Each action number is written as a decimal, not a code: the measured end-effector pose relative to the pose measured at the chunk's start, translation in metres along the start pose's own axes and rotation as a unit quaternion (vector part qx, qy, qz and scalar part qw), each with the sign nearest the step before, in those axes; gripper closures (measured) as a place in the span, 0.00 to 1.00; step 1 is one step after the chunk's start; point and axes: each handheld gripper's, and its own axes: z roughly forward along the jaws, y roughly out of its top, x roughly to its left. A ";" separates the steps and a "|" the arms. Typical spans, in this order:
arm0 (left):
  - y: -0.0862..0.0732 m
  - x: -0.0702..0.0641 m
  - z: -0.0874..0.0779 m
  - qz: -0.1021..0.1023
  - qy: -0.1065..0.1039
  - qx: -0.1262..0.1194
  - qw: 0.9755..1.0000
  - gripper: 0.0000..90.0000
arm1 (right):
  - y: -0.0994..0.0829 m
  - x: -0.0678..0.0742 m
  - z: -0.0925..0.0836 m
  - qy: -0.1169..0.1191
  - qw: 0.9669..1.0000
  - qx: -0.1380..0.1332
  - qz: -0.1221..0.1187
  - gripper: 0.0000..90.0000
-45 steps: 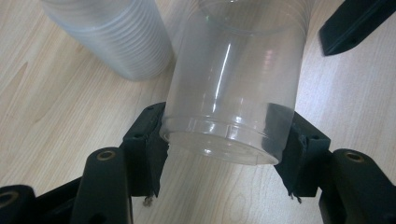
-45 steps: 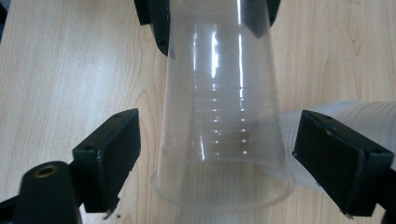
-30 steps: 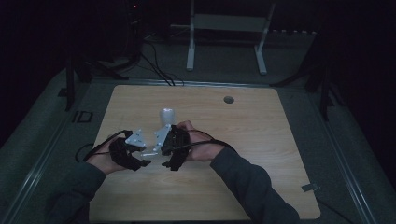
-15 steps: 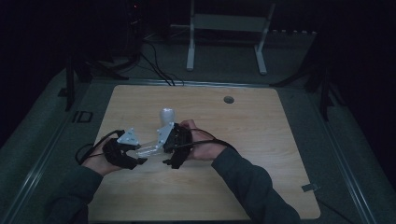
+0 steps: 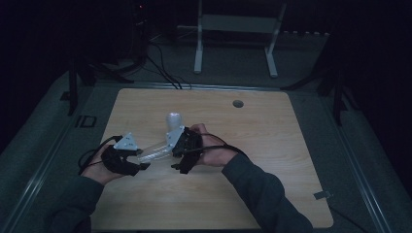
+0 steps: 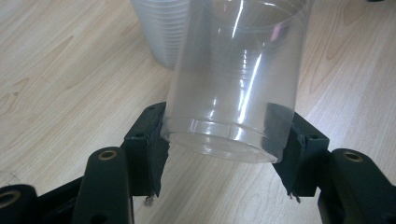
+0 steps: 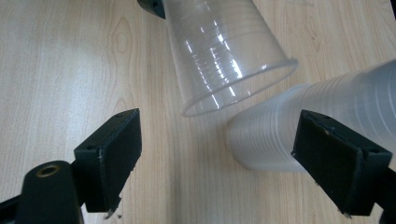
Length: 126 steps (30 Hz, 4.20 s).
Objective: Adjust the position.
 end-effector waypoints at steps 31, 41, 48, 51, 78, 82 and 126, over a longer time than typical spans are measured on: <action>-0.011 0.001 -0.005 -0.054 0.013 -0.082 0.995 0.47 | -0.016 -0.004 0.005 -0.010 0.996 -0.042 0.072 0.28; -0.013 0.001 -0.006 -0.063 0.011 -0.103 0.993 0.47 | -0.020 -0.003 0.006 -0.016 0.995 -0.055 0.084 0.28; -0.013 0.001 -0.006 -0.069 0.010 -0.121 0.990 0.47 | -0.020 -0.003 0.006 -0.019 0.994 -0.062 0.092 0.28; -0.012 0.001 -0.006 -0.073 0.005 -0.133 0.988 0.47 | -0.019 -0.002 0.006 -0.019 0.993 -0.069 0.096 0.28; -0.015 -0.003 0.001 -0.102 0.002 -0.202 0.974 0.47 | -0.028 -0.001 0.004 -0.032 0.982 -0.119 0.140 0.30; -0.018 -0.002 0.001 -0.109 -0.001 -0.216 0.970 0.47 | -0.030 -0.001 0.004 -0.033 0.980 -0.127 0.148 0.30; -0.021 -0.006 0.000 -0.129 -0.015 -0.293 0.947 0.47 | -0.034 0.001 0.005 -0.010 0.947 -0.229 0.224 0.29</action>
